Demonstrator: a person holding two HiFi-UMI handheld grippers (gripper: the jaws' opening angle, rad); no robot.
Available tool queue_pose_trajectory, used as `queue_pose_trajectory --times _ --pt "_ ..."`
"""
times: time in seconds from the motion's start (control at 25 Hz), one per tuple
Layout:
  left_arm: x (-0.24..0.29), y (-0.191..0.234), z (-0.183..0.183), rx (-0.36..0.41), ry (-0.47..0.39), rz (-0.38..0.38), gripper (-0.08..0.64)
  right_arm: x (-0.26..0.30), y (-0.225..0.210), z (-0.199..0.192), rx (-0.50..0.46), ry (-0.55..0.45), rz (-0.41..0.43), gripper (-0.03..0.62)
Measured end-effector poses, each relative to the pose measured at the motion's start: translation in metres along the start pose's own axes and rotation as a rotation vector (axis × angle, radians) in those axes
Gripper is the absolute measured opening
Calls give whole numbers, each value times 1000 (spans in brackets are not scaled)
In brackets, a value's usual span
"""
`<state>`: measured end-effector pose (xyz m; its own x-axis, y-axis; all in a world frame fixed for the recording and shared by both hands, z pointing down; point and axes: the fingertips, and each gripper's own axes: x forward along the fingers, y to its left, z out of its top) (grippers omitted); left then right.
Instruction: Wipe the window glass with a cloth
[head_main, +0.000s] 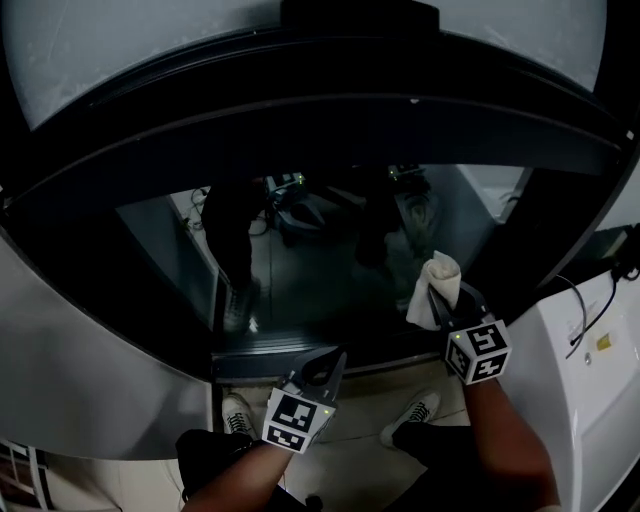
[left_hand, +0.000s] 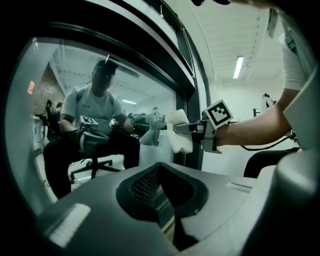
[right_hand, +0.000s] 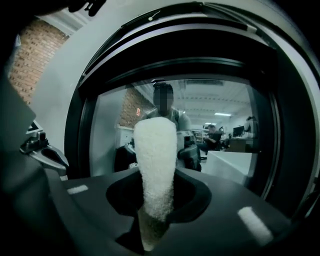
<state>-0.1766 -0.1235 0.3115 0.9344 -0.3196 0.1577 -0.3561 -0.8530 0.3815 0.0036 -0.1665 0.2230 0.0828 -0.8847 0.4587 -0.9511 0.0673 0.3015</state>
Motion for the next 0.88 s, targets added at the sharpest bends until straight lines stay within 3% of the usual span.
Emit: queue_pose_trajectory --times 0.24,0.48,0.76,0.88 --pt "-44 9 31 -55 6 52 17 -35 37 22 -6 50 55 92" --pt "-99 18 68 -45 -22 113 17 -82 67 37 8 50 83 92" --pt "-164 8 117 -85 -88 163 17 -142 111 82 37 -9 116 92" --pt "-188 -5 129 -61 -106 181 17 -171 128 99 48 -37 137 92"
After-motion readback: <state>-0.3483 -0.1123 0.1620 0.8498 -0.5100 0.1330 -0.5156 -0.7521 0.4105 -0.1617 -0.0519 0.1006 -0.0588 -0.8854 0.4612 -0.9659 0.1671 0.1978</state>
